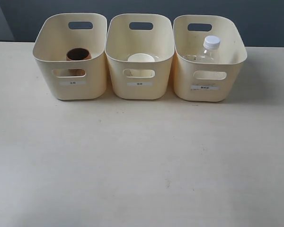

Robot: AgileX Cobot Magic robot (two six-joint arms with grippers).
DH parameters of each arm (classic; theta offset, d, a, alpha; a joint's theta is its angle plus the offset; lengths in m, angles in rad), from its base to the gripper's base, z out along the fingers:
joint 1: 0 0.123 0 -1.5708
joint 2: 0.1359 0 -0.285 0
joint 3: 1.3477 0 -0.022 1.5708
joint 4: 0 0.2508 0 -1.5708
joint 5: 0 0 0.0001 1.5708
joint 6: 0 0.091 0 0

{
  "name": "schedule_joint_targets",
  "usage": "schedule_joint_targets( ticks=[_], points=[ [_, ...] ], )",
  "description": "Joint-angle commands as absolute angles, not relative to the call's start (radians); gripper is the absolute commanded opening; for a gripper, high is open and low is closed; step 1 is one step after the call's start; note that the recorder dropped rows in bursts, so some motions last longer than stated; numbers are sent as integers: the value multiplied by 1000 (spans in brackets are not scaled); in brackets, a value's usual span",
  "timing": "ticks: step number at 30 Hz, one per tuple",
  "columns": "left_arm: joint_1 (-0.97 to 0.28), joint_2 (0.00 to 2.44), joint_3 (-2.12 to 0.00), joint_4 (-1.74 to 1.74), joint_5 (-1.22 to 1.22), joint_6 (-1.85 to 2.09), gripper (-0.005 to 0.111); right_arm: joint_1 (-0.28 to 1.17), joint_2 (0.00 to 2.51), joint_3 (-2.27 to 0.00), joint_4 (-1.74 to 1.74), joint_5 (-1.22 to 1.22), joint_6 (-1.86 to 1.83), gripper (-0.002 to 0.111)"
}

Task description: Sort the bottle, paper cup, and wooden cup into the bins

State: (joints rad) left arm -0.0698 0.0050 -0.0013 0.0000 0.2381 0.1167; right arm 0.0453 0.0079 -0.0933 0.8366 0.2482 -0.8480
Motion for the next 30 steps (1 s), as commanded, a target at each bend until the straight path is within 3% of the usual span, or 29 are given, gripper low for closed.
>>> schedule_joint_targets(
  ticks=[1,13,16,20,30],
  points=[
    [-73,0,0,6,240,115,0,40,0,-55,883,221,-926,-1],
    [-73,0,0,6,240,115,0,40,0,-56,863,232,-925,-1],
    [-73,0,0,6,240,115,0,40,0,-56,628,234,-681,-1],
    [-73,0,0,6,240,115,0,66,0,-56,-52,217,53,-1],
    [-73,0,0,6,240,115,0,193,0,0,-209,62,158,-1]
  ],
)
